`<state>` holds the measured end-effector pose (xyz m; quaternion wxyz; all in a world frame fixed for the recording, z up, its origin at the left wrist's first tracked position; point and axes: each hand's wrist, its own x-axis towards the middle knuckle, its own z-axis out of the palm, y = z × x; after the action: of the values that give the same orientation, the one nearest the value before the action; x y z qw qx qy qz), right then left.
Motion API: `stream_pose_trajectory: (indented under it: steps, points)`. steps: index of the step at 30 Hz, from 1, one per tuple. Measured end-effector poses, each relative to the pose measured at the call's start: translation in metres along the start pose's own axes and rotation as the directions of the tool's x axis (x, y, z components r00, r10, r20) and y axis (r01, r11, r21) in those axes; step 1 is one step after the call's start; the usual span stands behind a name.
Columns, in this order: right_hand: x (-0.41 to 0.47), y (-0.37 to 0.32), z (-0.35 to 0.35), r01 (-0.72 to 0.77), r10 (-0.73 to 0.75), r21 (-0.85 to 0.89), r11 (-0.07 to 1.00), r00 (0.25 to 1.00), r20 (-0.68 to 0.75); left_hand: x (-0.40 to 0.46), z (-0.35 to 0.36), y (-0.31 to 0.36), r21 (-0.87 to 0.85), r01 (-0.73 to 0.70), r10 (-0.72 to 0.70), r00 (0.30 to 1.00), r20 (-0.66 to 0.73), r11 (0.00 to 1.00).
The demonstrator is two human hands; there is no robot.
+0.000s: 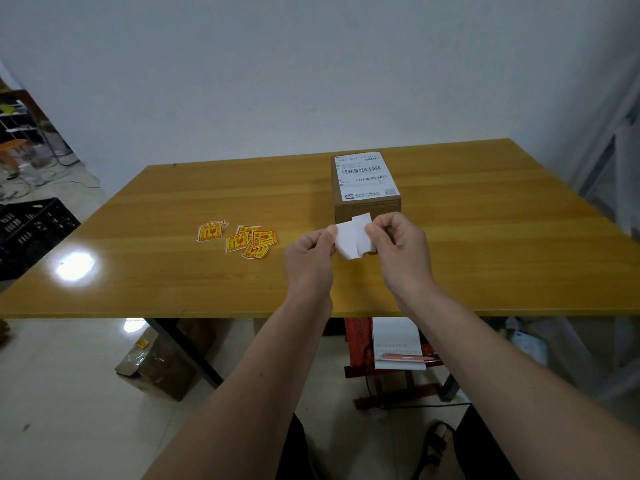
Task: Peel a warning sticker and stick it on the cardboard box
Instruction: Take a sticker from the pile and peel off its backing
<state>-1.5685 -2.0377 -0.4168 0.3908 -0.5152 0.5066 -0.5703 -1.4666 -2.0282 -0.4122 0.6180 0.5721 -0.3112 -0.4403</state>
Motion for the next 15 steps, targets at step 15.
stream_pose_trajectory:
  steps: [15]
  points:
    - [-0.0023,-0.0054,-0.0004,-0.08,0.081,-0.011,0.997,0.988,0.135,0.0045,-0.0079,-0.0021,-0.117,0.064,-0.044,0.985,0.165,0.991]
